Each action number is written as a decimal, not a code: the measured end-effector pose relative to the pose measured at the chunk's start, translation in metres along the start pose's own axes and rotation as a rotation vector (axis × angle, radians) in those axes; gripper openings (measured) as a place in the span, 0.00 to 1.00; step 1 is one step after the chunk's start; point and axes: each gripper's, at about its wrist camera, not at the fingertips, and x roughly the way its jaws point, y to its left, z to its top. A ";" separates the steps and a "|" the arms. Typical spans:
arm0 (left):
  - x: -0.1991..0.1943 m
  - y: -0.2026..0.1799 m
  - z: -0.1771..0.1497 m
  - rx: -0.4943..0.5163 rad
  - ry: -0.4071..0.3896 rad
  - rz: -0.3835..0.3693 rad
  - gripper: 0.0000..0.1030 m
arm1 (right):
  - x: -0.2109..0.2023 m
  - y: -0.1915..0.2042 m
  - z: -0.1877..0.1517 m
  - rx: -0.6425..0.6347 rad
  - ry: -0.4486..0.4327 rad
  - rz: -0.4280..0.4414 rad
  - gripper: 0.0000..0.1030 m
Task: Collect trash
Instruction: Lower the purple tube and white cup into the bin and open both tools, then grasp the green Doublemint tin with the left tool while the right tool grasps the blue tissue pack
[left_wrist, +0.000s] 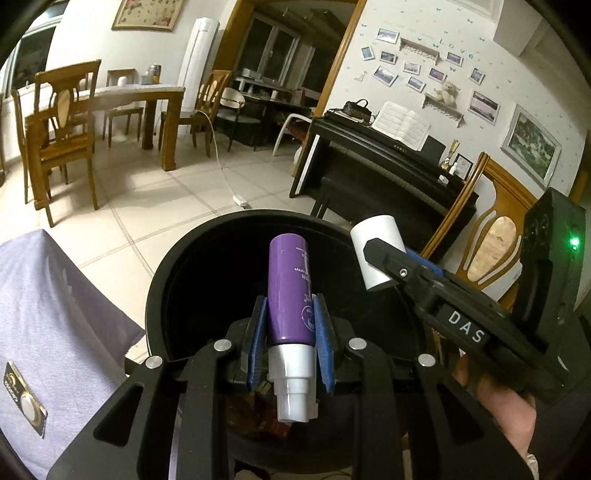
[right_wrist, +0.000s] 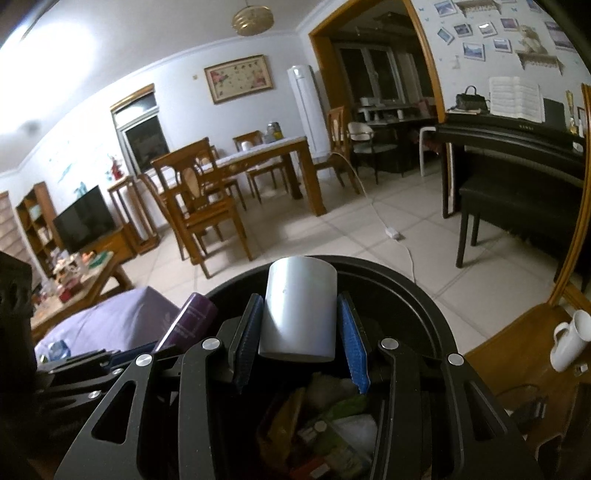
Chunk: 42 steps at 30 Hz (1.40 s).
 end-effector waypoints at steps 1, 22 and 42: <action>0.000 0.000 0.000 -0.002 0.004 0.001 0.24 | -0.006 0.008 -0.004 0.001 0.002 0.001 0.41; -0.039 0.027 -0.004 -0.131 -0.039 0.132 0.93 | -0.009 0.031 -0.002 -0.026 0.007 0.023 0.84; -0.205 0.164 -0.072 -0.338 -0.114 0.508 0.93 | -0.011 0.166 -0.036 -0.273 0.128 0.283 0.88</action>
